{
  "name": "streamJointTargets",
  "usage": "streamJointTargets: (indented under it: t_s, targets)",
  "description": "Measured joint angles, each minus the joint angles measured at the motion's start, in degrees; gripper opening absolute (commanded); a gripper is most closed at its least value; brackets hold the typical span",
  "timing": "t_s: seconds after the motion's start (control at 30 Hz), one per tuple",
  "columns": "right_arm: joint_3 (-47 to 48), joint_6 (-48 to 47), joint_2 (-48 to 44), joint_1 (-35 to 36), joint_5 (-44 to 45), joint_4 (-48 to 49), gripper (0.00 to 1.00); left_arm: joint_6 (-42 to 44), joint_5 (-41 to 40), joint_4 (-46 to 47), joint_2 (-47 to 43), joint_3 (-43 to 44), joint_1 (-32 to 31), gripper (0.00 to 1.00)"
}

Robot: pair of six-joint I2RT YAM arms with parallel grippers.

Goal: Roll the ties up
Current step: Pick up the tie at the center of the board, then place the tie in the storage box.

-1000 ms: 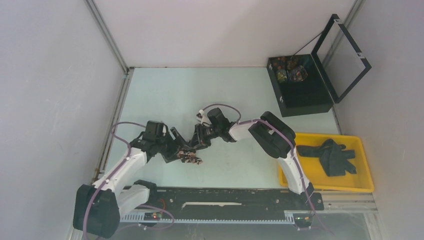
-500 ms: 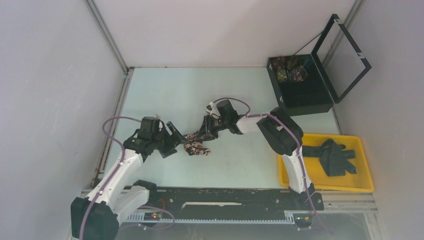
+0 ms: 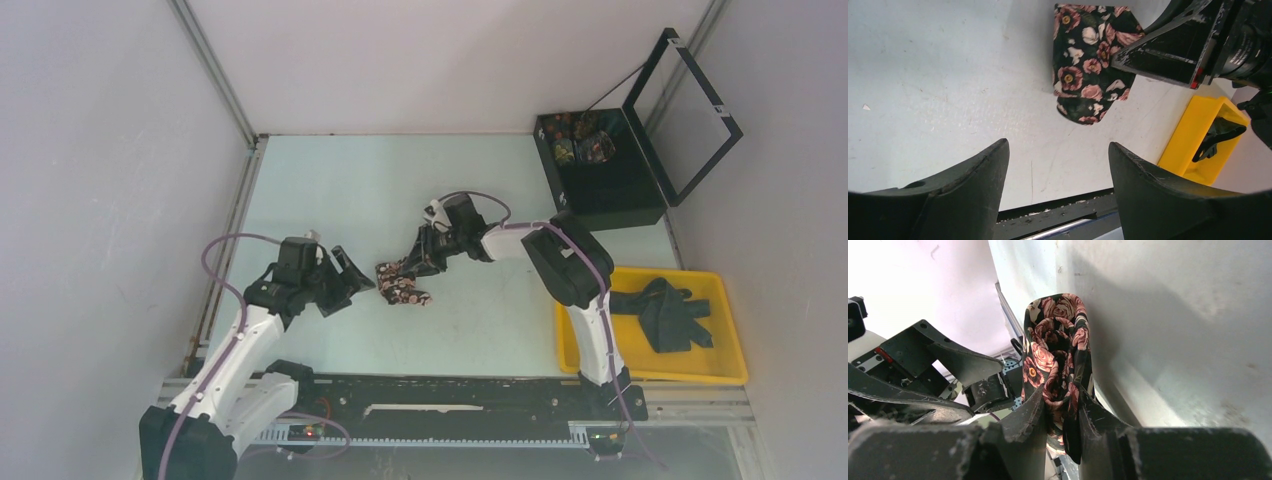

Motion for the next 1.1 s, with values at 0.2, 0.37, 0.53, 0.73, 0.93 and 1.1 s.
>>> streamJointTargets:
  t_s: [0.2,0.37,0.53,0.73,0.93,1.1]
  targets:
    - [-0.1,-0.7,-2.1,-4.0,-0.2,-3.2,0.24,1.4,-0.7,-0.4,-1.0,-0.2,0.0,0.76]
    - [-0.2,-1.8,-4.8,-9.2,-0.6,-5.5,0.24,2.4,-1.5,-1.8,-1.4,-0.2,0.0,0.77]
    - [-0.2,-3.1,-6.8,-15.1,-1.9,-8.3,0.24,2.9,-1.7,-3.1,-1.9,0.3,0.0,0.76]
    - [1.3,-7.3,-10.3,-23.8,-2.7,-16.7,0.24,4.0,-2.1,-4.7,-3.0,2.2,0.0,0.76]
    - [5.6,-9.6,-12.9,-33.2,-3.6,-22.1,0.23,5.5,-2.9,-6.8,-4.0,4.4,0.0,0.76]
    - [7.3,-8.9,-13.8,-43.0,-4.6,-22.2,0.23,6.9,-3.0,-8.5,-4.3,5.8,0.0,0.76]
